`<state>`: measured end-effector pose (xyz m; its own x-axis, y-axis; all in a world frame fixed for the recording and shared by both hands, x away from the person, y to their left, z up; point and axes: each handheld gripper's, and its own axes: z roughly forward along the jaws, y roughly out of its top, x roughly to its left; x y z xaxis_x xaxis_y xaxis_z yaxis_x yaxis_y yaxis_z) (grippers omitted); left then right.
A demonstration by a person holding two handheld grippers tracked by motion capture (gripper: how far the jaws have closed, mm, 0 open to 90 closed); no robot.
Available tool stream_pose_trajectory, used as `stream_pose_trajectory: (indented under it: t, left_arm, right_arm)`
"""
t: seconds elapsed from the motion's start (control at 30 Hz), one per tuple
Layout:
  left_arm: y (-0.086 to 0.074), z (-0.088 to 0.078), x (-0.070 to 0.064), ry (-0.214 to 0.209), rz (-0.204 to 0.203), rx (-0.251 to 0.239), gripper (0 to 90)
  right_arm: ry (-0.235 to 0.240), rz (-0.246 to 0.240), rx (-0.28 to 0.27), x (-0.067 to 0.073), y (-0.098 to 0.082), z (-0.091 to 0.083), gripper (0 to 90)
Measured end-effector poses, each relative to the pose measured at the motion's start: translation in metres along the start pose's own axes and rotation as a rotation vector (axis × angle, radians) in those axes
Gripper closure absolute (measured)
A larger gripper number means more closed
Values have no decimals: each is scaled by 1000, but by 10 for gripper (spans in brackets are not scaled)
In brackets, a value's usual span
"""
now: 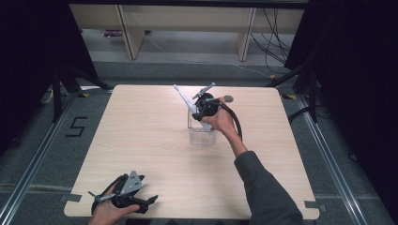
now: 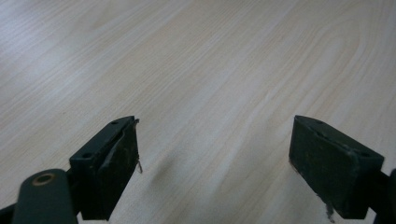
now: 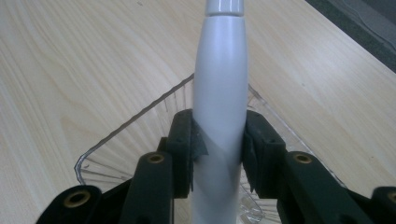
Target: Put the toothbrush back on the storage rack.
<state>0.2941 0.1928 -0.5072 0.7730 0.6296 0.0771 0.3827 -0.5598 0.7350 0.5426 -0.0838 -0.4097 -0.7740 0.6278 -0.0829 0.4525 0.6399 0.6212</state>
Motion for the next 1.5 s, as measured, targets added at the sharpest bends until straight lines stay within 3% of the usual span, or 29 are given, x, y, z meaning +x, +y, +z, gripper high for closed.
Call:
stream_pose_trajectory:
  t: [0.03,0.1,0.13,0.17,0.3,0.37,0.4,0.53,0.6,0.67,0.7,0.73,0.77,0.8,0.87,0.93,0.97,1.03,1.07,1.1,1.13,1.2,1.23,1.33,1.37,1.4,1.43,1.5]
  left_arm:
    - [0,0,0,6,-2,-7,153]
    - [0,0,-1,-2,-4,-7,154]
    - [0,0,0,-3,1,-6,154]
    - [0,0,-1,-3,-3,-9,154]
    - [0,0,0,0,-1,-5,153]
    - [0,0,-1,-4,-3,-8,153]
    - [0,0,-1,-5,-3,-9,153]
    - [0,0,0,1,3,-6,153]
    - [0,0,0,0,2,-4,154]
    - [0,0,0,0,4,-4,153]
    - [0,0,0,-1,8,-3,153]
    - [0,0,0,-1,8,-1,153]
    - [0,0,0,-1,8,-1,153]
    - [0,0,0,-2,4,1,153]
    - [0,0,0,-1,3,-3,153]
    - [0,1,0,2,8,-3,153]
    - [0,0,0,2,8,-2,153]
    - [0,0,-1,0,6,-4,153]
    - [0,0,0,4,8,-1,153]
    - [0,1,0,3,6,-2,153]
    - [0,1,0,3,6,-1,153]
    - [0,1,-1,-3,3,-4,153]
    - [0,1,-1,1,3,-4,153]
    - [0,1,-1,2,6,-1,153]
    - [0,1,0,2,6,-1,153]
    - [0,1,0,2,6,-1,153]
    - [0,1,0,5,7,1,153]
    - [0,1,0,5,10,3,153]
  right_arm:
    - [-6,58,41,4,0,0,669]
    - [26,43,53,6,0,3,669]
    - [0,52,73,7,0,3,669]
    - [0,-8,46,3,0,5,669]
    - [-4,-7,73,3,-2,9,668]
    - [-6,-35,83,2,-3,11,668]
    - [0,-5,95,4,-4,11,668]
    - [2,-21,117,3,-7,14,667]
    - [9,-4,130,3,-9,15,666]
    - [12,-18,116,2,-10,16,664]
    - [17,30,145,4,-9,14,658]
    - [12,28,144,3,-9,14,639]
    - [9,61,144,4,-8,11,618]
    - [12,88,133,5,-7,9,595]
    - [0,93,110,5,-6,2,580]
    - [10,67,80,3,-5,-2,572]
    - [-1,99,83,5,-4,-6,561]
    - [0,71,59,4,-4,-10,548]
    - [-1,101,63,6,-3,-13,540]
    - [8,72,36,5,-4,-14,539]
    - [8,91,37,7,-4,-17,536]
    - [17,63,11,6,-6,-19,525]
    - [0,28,-32,4,-6,-19,517]
    - [3,30,-44,2,-9,-23,492]
    - [8,59,-27,4,-9,-26,486]
    - [8,59,-27,4,-9,-26,486]
    - [9,48,-58,2,-10,-30,477]
    - [15,73,-68,3,-10,-34,465]
